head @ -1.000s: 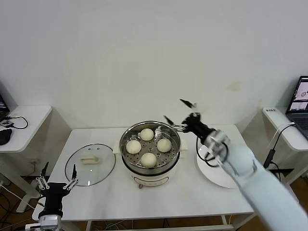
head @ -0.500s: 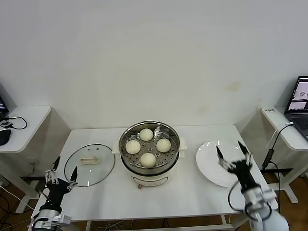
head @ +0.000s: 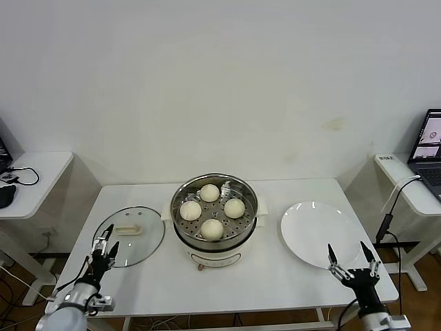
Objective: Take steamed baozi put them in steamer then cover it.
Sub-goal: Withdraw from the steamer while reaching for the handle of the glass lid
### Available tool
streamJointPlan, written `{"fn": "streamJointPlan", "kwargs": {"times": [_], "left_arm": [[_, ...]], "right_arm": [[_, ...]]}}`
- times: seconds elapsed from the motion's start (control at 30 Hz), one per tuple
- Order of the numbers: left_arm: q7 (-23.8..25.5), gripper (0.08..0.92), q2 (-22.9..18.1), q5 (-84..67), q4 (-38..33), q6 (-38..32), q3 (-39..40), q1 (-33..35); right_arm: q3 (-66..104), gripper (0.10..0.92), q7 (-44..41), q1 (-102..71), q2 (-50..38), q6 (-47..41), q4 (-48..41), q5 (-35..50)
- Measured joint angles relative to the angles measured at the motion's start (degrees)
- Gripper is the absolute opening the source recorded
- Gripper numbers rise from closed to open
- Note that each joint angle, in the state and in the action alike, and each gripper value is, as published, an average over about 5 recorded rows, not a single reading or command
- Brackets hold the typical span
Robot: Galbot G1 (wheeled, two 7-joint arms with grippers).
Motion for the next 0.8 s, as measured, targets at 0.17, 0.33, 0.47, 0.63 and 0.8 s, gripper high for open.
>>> {"fn": "streamJointPlan", "kwargs": {"times": [0.17,0.33,0.47,0.63,0.8], "left_arm": [[0.61,0.823,0.31,2.62,5.06,0.0,3.23,-5.36],[0.87,0.823,0.51,4.14,9.98,0.0,5.95,-10.24],[1.04,0.823,0.79,4.79,13.56,0.0,7.38,-13.57],[1.35,0.823,1.16,5.2,16.99,0.05,8.57,-16.83],[1.63,0.823,1.26,5.29,19.6,0.09,9.76,-19.5]], "right_arm": [[1.38,0.823,-0.36,-0.9,1.22,0.36,-0.44,-0.08],[2.46,0.823,-0.76,-1.72,1.95,0.59,-0.8,0.02],[2.85,0.823,-1.08,-2.02,2.32,0.67,-1.08,0.07],[2.96,0.823,-1.42,-2.31,2.84,0.96,-1.5,-0.01],[3.09,0.823,-1.72,-2.79,3.29,1.26,-1.73,-0.1]]}}
